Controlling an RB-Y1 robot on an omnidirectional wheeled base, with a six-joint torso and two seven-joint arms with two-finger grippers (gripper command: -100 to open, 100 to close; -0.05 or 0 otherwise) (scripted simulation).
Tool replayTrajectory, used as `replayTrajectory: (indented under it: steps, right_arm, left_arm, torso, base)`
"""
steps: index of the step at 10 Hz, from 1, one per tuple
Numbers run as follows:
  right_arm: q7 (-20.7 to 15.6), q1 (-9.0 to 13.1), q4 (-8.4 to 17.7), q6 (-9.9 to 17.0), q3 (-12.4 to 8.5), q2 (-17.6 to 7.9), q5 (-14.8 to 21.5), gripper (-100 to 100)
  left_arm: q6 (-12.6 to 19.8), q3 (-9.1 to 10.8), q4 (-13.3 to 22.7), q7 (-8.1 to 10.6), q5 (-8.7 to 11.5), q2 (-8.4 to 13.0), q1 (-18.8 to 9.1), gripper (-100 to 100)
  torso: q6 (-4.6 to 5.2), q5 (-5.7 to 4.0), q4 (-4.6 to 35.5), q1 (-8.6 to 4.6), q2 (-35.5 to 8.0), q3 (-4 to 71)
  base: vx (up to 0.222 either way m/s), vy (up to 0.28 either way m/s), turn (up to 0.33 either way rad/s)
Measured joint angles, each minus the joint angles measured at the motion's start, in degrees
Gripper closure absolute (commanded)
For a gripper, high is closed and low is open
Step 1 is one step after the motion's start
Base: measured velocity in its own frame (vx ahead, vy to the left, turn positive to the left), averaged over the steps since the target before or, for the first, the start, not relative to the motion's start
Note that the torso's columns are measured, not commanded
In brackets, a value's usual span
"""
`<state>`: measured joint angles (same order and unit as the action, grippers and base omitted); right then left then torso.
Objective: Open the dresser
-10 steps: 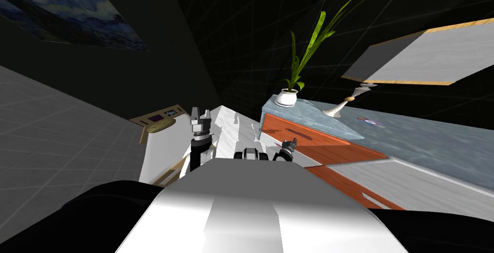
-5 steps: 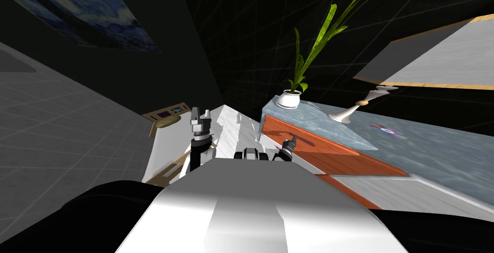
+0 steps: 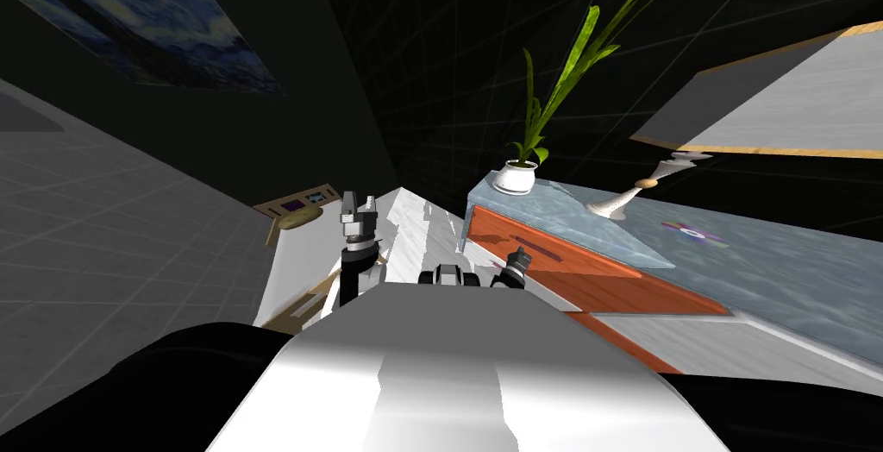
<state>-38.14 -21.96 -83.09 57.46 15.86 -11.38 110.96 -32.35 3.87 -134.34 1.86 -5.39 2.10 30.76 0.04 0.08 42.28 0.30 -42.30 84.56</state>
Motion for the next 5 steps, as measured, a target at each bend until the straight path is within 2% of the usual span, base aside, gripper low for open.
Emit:
replayTrajectory:
  steps: [5]
  right_arm:
    - [6.41,-2.5,-0.36,-2.27,-0.73,-5.43,0.73,100]
  left_arm:
    - [0.0,-0.01,0.0,0.0,0.0,0.0,0.0,0]
  torso:
    - [-0.05,-0.08,0.0,-0.28,0.02,0.0]
  base:
    - [0.005,0.151,-0.114]
